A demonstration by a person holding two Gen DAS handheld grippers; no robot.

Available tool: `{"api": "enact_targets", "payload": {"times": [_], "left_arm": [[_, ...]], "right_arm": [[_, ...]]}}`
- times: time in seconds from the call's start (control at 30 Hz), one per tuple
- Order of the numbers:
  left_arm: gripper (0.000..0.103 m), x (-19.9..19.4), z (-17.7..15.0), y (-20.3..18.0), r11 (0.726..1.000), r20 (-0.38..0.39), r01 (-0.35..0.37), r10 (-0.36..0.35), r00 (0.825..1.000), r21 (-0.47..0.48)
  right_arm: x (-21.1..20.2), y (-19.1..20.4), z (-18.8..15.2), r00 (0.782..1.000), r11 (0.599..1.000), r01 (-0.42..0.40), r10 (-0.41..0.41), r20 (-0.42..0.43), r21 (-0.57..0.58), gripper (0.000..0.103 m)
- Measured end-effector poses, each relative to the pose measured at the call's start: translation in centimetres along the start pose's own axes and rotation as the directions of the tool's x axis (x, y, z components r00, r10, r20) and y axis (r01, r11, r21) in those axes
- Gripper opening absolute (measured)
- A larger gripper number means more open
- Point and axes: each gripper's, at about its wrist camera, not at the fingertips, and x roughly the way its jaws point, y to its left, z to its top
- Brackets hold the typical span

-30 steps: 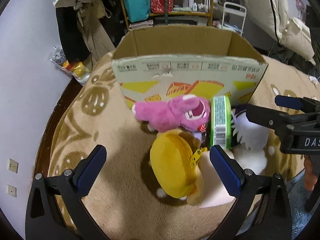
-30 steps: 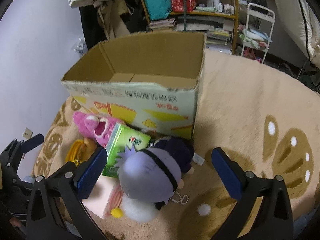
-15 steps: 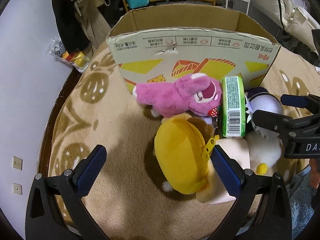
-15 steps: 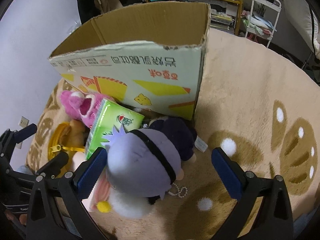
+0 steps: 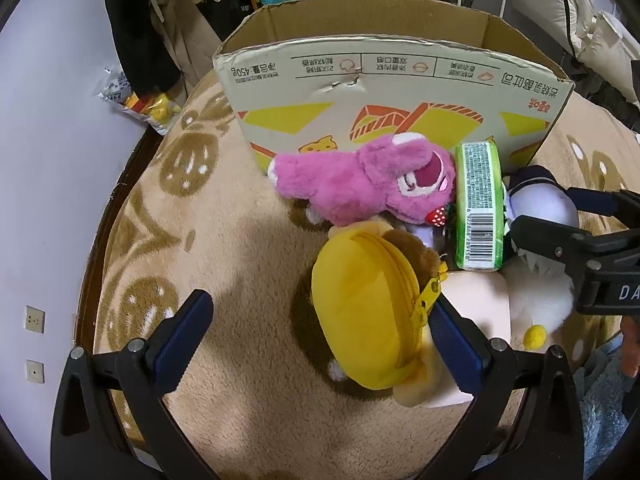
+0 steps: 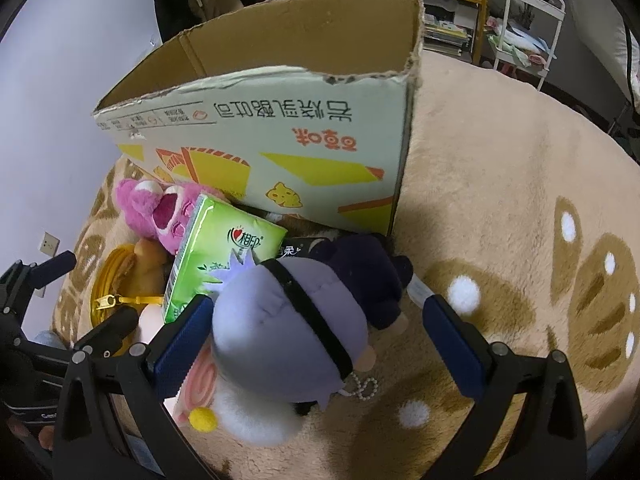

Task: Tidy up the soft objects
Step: 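Move the left tool toward the yellow plush while the right tool approaches the purple doll, then close the left gripper on the yellow dog plush while the right grips the white-purple doll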

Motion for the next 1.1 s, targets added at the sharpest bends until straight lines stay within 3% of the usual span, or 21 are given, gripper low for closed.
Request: {"api": "enact_targets", "payload": {"times": [0.13, 0.3, 0.43, 0.57, 0.63, 1.1], "left_arm": [[0.102, 0.2, -0.1, -0.1, 1.0, -0.003, -0.001, 0.001, 1.0, 0.001], [0.095, 0.2, -0.3, 0.0, 0.999, -0.002, 0.029, -0.029, 1.0, -0.019], [0.08, 0.1, -0.5, -0.3, 0.997, -0.008, 0.075, -0.075, 0.997, -0.021], [0.049, -0.1, -0.8, -0.5, 0.988, -0.011, 0.152, -0.152, 0.988, -0.034], [0.044, -0.3, -0.8, -0.6, 0.984, -0.007, 0.172, -0.172, 0.985, -0.038], [0.032, -1.1, -0.8, 0.3, 0.981, 0.04, 0.172, -0.169, 0.985, -0.086]], "right_arm": [[0.2, 0.0, -0.4, 1.0, 1.0, -0.015, 0.016, -0.02, 0.011, 0.103], [0.4, 0.3, -0.5, 0.999, 1.0, -0.008, 0.007, -0.037, -0.002, 0.095], [0.3, 0.0, -0.5, 0.999, 1.0, -0.013, 0.013, -0.041, 0.008, 0.092], [0.1, -0.1, -0.6, 0.999, 1.0, -0.01, 0.01, -0.044, 0.003, 0.09], [0.1, 0.1, -0.6, 0.999, 1.0, -0.012, 0.012, -0.044, -0.001, 0.09], [0.2, 0.8, -0.5, 0.999, 0.999, 0.017, -0.018, -0.036, -0.037, 0.089]]}}
